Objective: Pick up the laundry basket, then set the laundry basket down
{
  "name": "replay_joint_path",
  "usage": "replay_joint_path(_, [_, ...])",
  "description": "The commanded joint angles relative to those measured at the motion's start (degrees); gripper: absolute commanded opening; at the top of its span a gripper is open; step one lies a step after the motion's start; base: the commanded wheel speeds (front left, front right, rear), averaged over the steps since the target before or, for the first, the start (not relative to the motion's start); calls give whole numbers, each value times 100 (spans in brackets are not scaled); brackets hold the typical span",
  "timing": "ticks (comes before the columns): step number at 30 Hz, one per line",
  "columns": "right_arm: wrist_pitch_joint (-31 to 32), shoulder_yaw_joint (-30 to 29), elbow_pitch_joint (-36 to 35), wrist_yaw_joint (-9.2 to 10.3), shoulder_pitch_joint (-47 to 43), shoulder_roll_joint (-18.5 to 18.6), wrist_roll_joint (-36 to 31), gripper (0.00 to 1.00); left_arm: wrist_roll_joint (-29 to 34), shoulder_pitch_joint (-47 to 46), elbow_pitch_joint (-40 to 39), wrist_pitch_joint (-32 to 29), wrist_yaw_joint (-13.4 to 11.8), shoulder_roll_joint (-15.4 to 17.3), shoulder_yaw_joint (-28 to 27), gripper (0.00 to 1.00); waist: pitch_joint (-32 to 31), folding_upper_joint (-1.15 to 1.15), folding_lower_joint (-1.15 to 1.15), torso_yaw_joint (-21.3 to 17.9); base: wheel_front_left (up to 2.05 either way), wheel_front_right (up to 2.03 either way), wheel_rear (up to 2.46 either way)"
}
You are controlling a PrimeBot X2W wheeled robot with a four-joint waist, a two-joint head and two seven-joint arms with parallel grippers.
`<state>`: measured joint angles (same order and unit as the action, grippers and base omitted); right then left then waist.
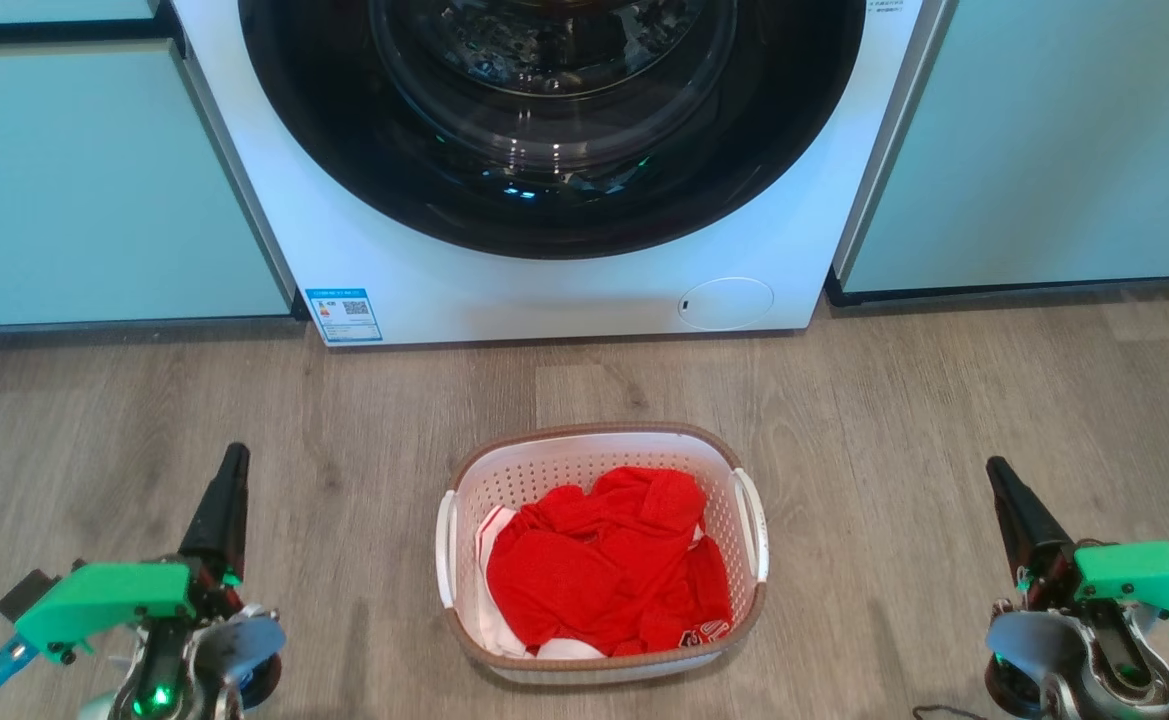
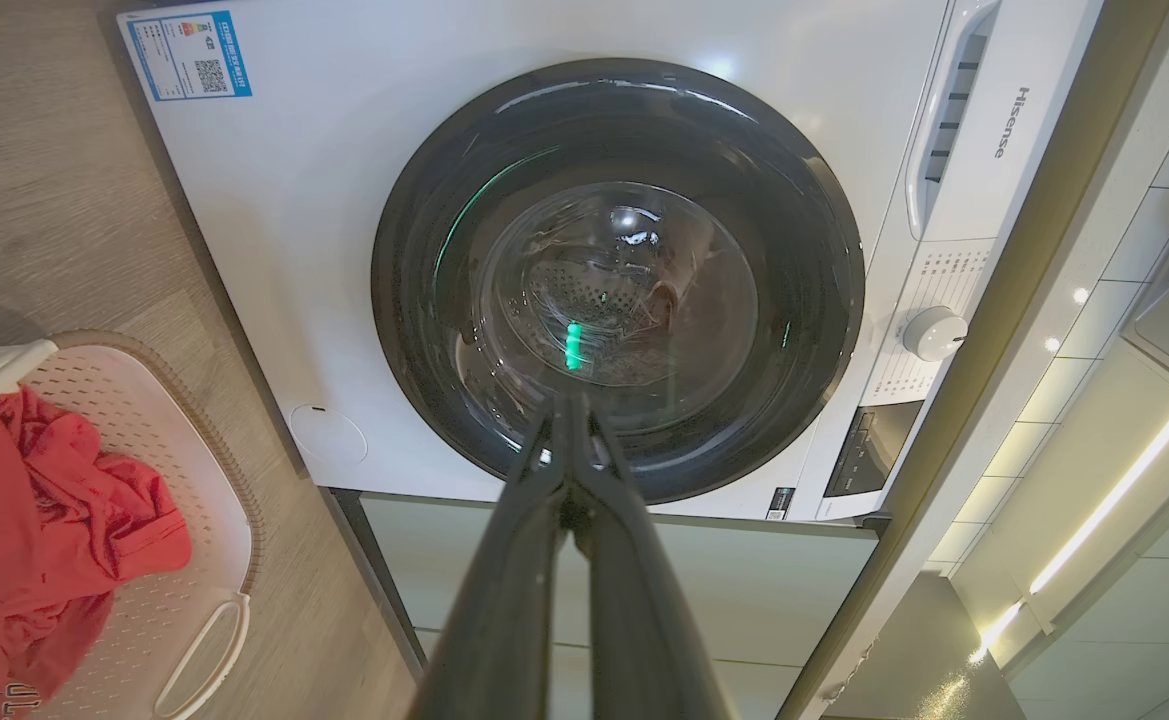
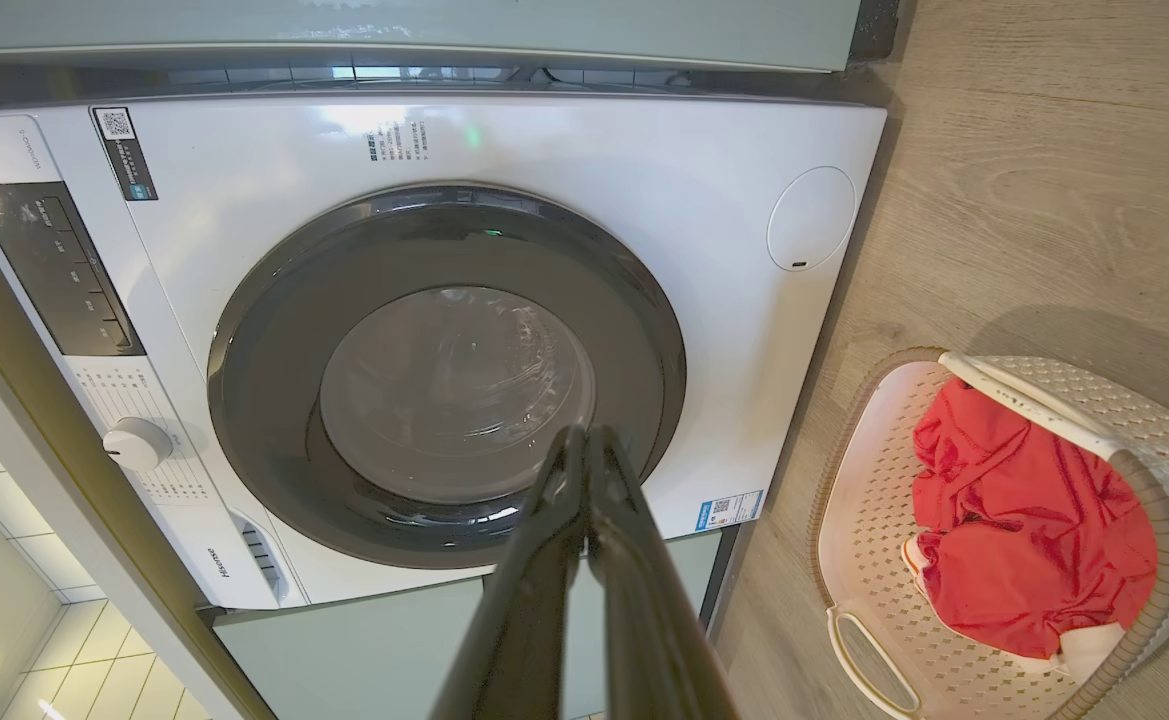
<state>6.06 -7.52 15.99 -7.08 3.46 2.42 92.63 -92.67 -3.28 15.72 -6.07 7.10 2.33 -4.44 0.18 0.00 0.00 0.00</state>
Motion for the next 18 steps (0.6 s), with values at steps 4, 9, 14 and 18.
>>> replay_joint_path(4, [46,97,-197,-41,272,46,-49,0,55,-292,-168,-47,39,55,-214,0,0,0,0,0,0,0,0])
replay_joint_path(9, [45,97,-197,-41,272,46,-49,0,55,-292,-168,-47,39,55,-214,0,0,0,0,0,0,0,0])
replay_joint_path(14, [45,97,-197,-41,272,46,-49,0,55,-292,-168,-47,39,55,-214,0,0,0,0,0,0,0,0])
replay_joint_path(18, [45,97,-197,-41,272,46,-49,0,55,-292,-168,-47,39,55,-214,0,0,0,0,0,0,0,0])
